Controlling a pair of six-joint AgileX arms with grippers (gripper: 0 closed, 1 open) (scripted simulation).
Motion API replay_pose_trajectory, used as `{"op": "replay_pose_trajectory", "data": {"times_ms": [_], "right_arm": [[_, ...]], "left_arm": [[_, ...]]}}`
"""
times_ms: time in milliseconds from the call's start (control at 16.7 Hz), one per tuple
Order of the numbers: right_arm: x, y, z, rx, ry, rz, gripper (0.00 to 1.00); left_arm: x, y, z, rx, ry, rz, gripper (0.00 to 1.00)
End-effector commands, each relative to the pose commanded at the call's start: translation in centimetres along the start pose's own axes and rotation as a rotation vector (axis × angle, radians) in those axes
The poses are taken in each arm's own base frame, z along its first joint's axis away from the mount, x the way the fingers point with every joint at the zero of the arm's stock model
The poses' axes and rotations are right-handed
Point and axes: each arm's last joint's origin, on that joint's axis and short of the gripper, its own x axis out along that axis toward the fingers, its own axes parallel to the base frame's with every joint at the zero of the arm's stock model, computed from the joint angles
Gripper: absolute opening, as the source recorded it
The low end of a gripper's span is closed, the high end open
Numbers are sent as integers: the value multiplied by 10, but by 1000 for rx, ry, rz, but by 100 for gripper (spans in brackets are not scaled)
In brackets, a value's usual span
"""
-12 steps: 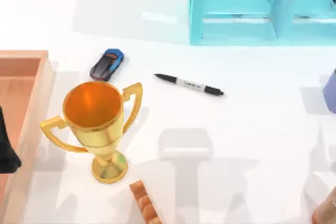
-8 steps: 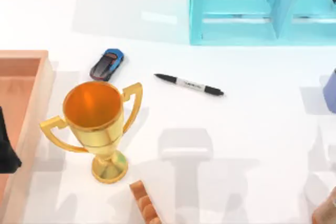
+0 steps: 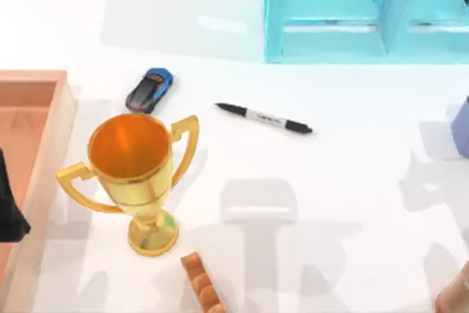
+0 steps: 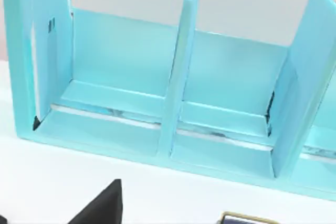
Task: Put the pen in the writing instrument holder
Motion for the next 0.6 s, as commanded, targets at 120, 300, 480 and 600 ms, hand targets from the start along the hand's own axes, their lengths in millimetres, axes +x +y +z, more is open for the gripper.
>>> {"op": "replay_pose_trajectory", "data": {"times_ms": [120,300,480,600], "right_arm": [[11,3,42,-51,52,34,100],[41,12,101,-127,124,72,100],[75,25,140,-201,202,95,100],[94,36,155,-252,256,115,100]], "left_arm": [[0,0,0,0,0,0,100],[0,0,0,0,0,0,100],[0,0,0,0,0,0,100],[0,0,0,0,0,0,100]]}}
